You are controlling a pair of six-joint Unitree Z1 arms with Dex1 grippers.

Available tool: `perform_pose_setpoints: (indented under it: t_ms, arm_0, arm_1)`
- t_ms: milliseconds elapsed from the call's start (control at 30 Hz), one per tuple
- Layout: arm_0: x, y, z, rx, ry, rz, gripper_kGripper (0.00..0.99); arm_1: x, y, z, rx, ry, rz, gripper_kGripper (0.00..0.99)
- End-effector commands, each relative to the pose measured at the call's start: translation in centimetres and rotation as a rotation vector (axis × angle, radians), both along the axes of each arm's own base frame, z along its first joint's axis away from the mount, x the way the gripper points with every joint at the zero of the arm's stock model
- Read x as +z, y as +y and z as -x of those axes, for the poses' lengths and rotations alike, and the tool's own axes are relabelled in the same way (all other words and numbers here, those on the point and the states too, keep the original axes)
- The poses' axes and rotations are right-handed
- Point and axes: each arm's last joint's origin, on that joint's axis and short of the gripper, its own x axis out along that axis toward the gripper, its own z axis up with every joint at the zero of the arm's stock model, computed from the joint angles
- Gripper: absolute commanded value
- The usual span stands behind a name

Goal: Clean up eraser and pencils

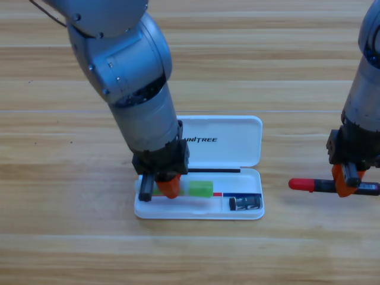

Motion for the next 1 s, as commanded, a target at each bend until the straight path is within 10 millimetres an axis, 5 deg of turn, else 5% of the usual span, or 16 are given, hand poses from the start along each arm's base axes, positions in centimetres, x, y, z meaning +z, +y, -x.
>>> perform_pose_setpoints:
  t_ms: [33,1000]
  arm_0:
    - [-1.97,-1.21,-0.01,-0.008,0.010,-0.030,0.000]
    - [-2.64,-1.38,-0.22,-0.002,0.017,-0.038,0.000]
  arm_1:
    - [0.26,0.75,1.22,0.043,0.006,0.010,0.000]
    - [-0.74,1.01,0.89,0.043,0.023,0.032,0.000]
